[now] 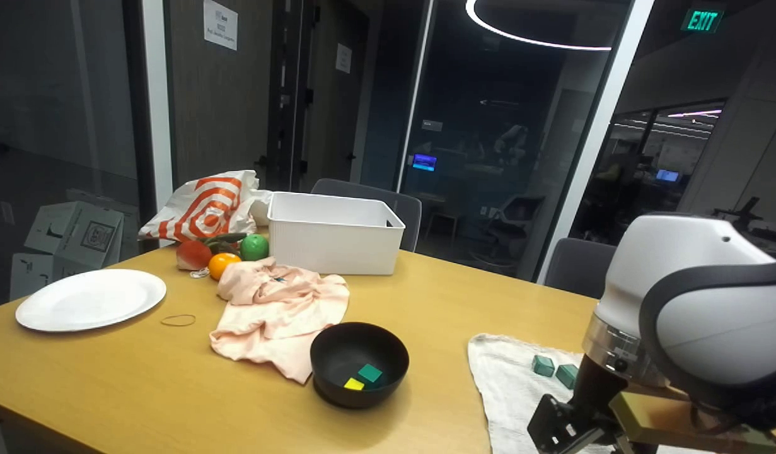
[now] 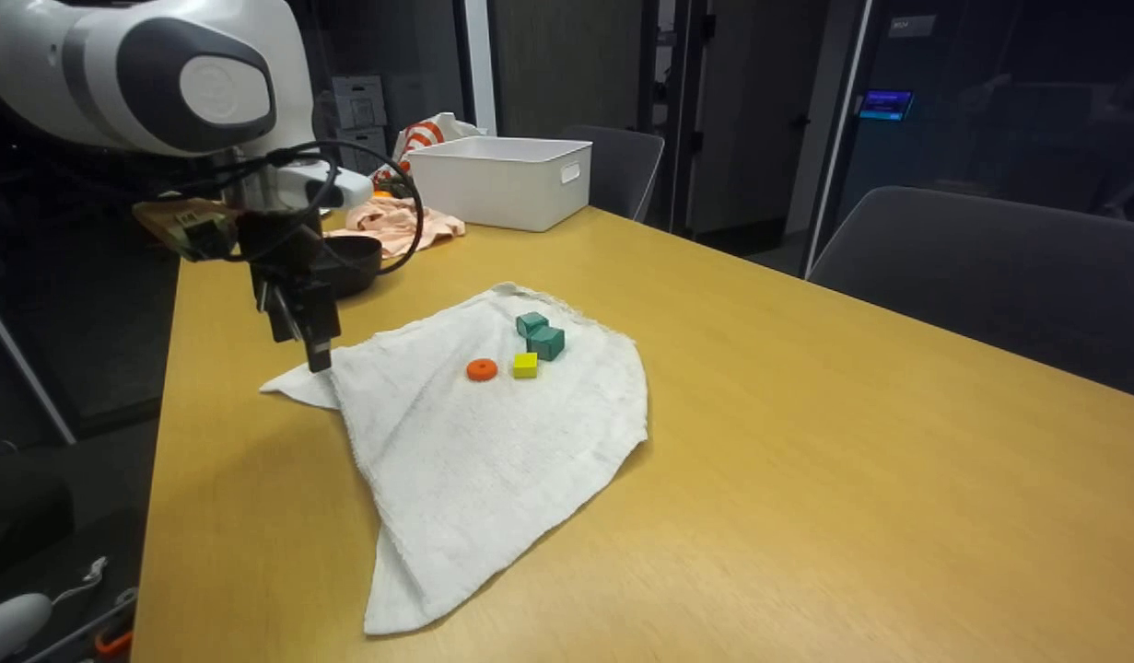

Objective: Fold the towel into a triangle thrice.

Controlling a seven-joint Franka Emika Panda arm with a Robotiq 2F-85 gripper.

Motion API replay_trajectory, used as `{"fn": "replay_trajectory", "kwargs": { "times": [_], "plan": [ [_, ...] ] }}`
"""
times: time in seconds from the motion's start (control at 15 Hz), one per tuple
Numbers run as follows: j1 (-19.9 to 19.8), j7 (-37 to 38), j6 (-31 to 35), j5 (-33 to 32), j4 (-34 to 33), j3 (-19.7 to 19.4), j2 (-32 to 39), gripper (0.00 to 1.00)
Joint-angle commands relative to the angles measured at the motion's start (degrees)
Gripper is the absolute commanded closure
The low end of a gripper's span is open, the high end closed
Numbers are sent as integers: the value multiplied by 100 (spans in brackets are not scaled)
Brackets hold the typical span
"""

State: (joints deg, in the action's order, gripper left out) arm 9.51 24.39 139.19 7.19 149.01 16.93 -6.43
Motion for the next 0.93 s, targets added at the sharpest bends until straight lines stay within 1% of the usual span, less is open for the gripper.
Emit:
{"fn": "replay_trajectory", "kwargs": {
  "times": [0.0, 0.27, 0.53, 0.6, 0.67, 0.73, 0.87],
  "plan": [
    [179, 141, 504, -57, -40, -16, 490, 0],
    [328, 228, 1236, -143, -46, -57, 889, 0],
    [436, 378, 1718, -328, 21, -168, 1142, 0],
    [457, 442, 1762, -394, 29, -206, 1177, 25],
    [475, 434, 1773, -446, 35, -231, 1192, 27],
    [497, 517, 1782, -570, 37, -267, 1189, 33],
    [530, 645, 1780, -727, 25, -306, 1171, 50]
  ]
}}
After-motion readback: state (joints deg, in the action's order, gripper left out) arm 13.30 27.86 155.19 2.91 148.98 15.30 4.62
